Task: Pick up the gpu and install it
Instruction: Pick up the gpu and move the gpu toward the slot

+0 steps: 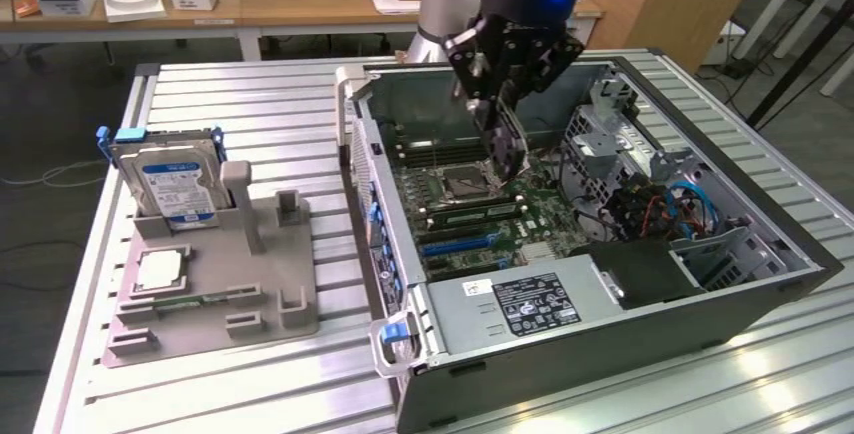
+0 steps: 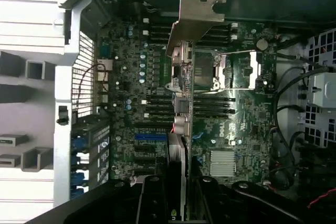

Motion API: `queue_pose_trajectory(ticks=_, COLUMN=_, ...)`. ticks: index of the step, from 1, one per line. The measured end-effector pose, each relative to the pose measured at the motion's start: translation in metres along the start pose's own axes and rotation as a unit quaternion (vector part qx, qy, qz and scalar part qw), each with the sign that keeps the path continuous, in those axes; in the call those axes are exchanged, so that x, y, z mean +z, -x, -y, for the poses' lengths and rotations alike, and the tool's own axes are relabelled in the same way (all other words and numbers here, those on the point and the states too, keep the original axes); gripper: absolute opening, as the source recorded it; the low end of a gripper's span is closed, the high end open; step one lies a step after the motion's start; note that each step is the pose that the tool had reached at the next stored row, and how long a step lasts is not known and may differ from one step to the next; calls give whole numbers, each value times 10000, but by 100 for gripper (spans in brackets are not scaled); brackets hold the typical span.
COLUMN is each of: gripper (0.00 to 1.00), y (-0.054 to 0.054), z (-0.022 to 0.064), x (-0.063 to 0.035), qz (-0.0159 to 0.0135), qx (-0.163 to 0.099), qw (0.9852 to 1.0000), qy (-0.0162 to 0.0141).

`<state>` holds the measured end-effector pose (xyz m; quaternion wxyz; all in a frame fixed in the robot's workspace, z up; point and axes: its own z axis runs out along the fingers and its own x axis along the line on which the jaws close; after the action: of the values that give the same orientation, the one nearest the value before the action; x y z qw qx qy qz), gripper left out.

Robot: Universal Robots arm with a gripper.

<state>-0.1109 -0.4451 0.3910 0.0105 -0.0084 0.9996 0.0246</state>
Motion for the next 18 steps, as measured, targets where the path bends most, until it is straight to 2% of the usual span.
queue_pose_trajectory(ticks=11, gripper=27, y=436, z=8, x=16, qz=-5, qx=-111, qw=9999, qy=4)
queue_pose_trajectory(ticks=13, gripper=27, y=467, z=9, x=16, qz=-6, qx=-123, qw=9999, qy=4)
queue_pose_trajectory(ticks=18, gripper=27, y=467, z=8, x=16, qz=-6, qx=-122, qw=9999, qy=4)
